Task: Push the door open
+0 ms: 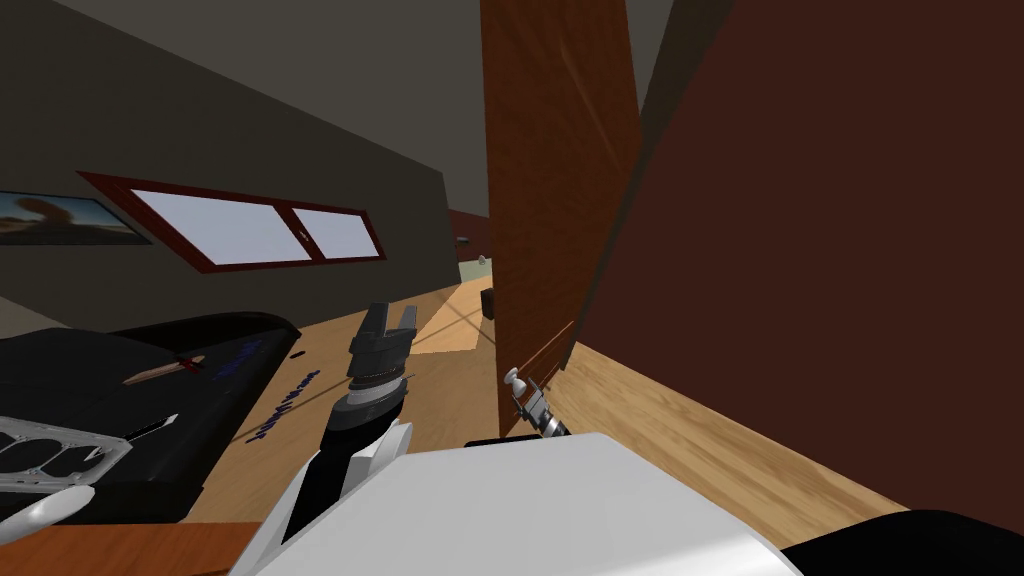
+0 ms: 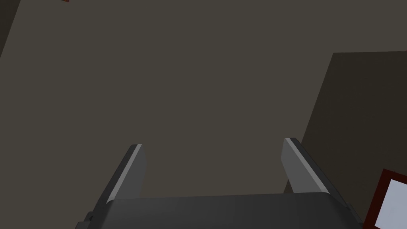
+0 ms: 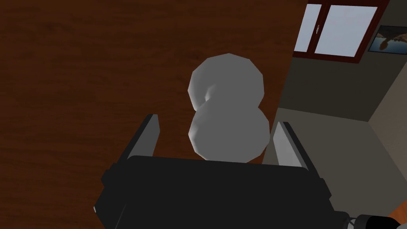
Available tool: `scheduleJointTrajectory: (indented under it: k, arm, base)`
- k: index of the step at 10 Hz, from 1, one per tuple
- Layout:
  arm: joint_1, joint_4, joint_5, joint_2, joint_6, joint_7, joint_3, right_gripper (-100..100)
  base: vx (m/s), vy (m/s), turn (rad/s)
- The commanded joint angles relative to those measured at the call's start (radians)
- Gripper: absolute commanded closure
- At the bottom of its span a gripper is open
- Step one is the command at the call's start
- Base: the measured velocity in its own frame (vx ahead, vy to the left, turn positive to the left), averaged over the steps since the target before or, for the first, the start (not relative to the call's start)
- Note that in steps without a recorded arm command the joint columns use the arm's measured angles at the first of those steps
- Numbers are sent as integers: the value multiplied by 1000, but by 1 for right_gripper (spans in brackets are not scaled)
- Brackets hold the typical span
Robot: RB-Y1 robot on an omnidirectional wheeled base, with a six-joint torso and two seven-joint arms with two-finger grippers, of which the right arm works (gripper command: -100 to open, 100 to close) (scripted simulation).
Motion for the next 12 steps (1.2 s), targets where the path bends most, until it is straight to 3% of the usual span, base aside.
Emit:
scheduleJointTrajectory:
  k: [1, 2, 7, 12]
  arm:
    - [0, 0, 0, 0, 0, 0, 0, -100]
    - [0, 0, 0, 0, 0, 0, 0, 100]
    - [0, 0, 0, 0, 0, 0, 0, 100]
    - [0, 9, -22, -13, 5, -129, 5, 100]
  base:
    - [48, 46, 1]
    - [-7, 2, 17]
    - [-12, -7, 1]
    - [14, 22, 3]
